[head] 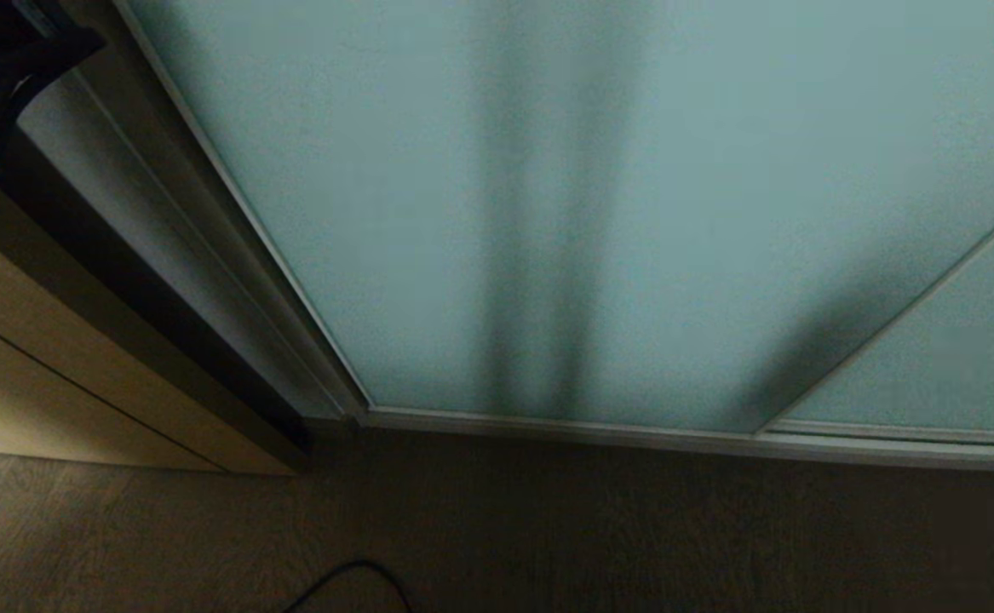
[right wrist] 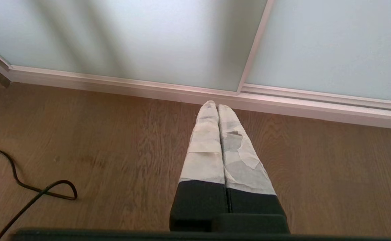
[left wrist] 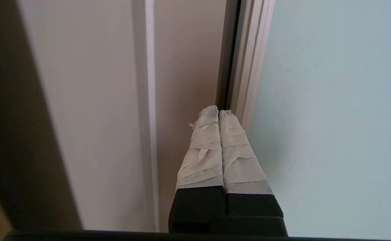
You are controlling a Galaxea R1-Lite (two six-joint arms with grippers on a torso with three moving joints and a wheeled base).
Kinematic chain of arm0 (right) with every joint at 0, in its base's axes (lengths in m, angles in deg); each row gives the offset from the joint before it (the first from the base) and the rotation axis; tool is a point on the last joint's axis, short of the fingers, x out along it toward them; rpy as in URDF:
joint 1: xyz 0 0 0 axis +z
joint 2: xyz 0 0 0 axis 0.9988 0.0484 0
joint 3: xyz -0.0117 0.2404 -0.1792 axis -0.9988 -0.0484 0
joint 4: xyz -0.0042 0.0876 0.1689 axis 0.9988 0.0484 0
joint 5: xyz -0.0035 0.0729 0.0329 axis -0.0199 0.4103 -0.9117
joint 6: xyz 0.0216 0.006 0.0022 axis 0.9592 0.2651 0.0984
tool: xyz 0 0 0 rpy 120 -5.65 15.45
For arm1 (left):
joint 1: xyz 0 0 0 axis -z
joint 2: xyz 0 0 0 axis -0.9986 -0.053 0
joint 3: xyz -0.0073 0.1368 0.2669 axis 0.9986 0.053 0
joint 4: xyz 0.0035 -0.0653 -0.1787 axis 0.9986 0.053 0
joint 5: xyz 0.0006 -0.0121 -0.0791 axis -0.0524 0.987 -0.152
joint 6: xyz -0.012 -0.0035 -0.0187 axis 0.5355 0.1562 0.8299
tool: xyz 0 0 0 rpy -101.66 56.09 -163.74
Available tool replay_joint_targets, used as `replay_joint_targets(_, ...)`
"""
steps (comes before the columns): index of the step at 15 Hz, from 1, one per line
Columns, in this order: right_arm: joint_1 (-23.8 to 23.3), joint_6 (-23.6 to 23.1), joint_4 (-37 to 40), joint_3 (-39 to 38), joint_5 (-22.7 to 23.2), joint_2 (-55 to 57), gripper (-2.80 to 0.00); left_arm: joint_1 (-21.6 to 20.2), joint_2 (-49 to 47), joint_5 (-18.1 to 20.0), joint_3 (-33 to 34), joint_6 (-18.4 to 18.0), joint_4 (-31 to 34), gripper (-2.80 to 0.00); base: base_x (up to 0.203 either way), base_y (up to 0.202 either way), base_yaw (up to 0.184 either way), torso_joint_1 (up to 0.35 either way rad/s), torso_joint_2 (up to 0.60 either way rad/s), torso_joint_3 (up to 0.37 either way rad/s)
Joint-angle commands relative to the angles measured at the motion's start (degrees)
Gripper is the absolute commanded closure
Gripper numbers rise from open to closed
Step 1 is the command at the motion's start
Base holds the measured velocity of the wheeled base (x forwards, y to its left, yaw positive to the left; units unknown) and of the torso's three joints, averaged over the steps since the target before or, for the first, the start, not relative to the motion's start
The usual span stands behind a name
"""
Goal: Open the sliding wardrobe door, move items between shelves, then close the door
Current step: Open the door
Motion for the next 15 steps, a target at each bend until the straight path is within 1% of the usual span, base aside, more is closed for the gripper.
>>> replay_joint_targets(1, 0.0, 0.0, 0.0, 0.0, 0.0, 0.1, 0.0, 0.0, -1.9, -0.1, -0.9, 0.0, -0.5, 0.0, 0.0, 0.0, 0.0, 0.0, 0.0, 0.0)
replay_joint_targets(4, 0.0, 0.0, 0.0, 0.0, 0.0, 0.1, 0.0, 0.0, -3.8, -0.1, -1.9, 0.0, -0.8, 0.0, 0.0, 0.0, 0.0, 0.0, 0.0, 0.0)
replay_joint_targets(8, 0.0, 0.0, 0.0, 0.0, 0.0, 0.1, 0.0, 0.1, -6.5, 0.3, -2.9, 0.1, -3.5, 0.0, 0.0, 0.0, 0.0, 0.0, 0.0, 0.0)
replay_joint_targets(13, 0.0, 0.0, 0.0, 0.0, 0.0, 0.1, 0.0, 0.2, -8.5, 0.4, -4.7, 0.1, -3.6, 0.0, 0.0, 0.0, 0.0, 0.0, 0.0, 0.0)
replay_joint_targets(15, 0.1, 0.0, 0.0, 0.0, 0.0, 0.1, 0.0, 1.1, -9.0, 0.5, -4.8, 0.1, -3.6, 0.0, 0.0, 0.0, 0.0, 0.0, 0.0, 0.0)
